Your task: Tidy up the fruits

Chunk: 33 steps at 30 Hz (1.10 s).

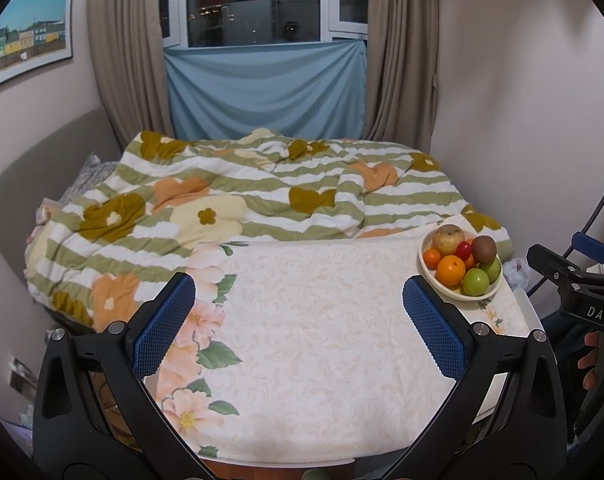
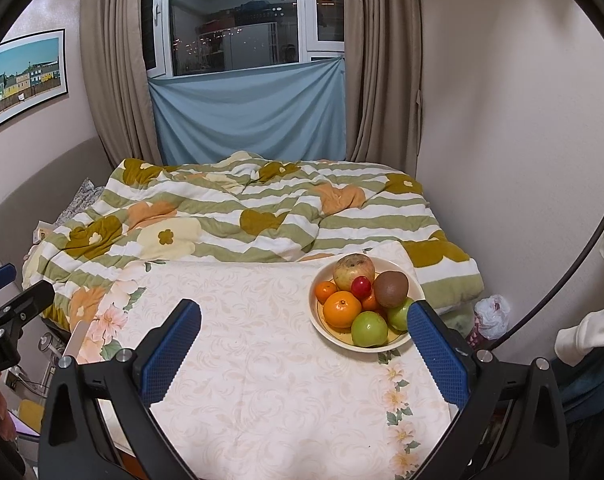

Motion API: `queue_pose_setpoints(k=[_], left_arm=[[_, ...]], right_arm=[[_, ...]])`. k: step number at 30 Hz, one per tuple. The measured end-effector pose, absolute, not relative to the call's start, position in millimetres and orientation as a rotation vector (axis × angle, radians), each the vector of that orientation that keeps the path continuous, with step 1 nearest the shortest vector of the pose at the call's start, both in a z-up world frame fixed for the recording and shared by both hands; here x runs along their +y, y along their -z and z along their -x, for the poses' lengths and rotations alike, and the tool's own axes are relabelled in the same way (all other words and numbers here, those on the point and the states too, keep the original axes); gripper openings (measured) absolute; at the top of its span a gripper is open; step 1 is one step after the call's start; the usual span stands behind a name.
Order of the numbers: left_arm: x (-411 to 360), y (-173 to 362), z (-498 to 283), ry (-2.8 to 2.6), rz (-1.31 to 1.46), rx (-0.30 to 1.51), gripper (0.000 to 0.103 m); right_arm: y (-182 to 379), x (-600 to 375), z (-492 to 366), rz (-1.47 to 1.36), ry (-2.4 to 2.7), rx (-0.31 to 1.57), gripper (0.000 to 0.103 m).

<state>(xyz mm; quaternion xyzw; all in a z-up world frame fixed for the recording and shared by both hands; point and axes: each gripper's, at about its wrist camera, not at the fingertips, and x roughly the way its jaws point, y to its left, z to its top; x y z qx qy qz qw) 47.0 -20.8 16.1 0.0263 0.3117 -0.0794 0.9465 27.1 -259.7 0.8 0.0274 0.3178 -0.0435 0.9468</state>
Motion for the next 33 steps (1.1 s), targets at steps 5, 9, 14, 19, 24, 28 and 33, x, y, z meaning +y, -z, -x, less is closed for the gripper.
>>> queue_pose_setpoints(k=[5, 9, 14, 19, 24, 28, 33], left_arm=[[-21, -16, -47, 0.164, -0.052, 0.637, 0.103], [-22, -16, -50, 0.170, -0.044, 0.646, 0.103], [-22, -15, -50, 0.166, -0.045, 0.645, 0.103], [-22, -12, -53, 0.146, -0.050, 0.651, 0.103], [-22, -12, -54, 0.136, -0.062, 0.640, 0.103], [-24, -7, -57, 0.125, -0.072, 0.653, 0.103], [-28, 1, -63, 0.114, -0.081, 0.665, 0.103]], right_arm=[[-1, -261, -27, -0.056, 0.091, 0.649, 0.103], [-1, -260, -28, -0.054, 0.093, 0.652, 0.103], [0, -261, -27, -0.051, 0.094, 0.650, 0.103], [0, -260, -28, -0.050, 0.097, 0.652, 0.103], [-1, -260, -28, -0.051, 0.093, 0.653, 0.103], [0, -259, -29, -0.050, 0.095, 0.655, 0.103], [5, -263, -27, -0.052, 0.091, 0.671, 0.103]])
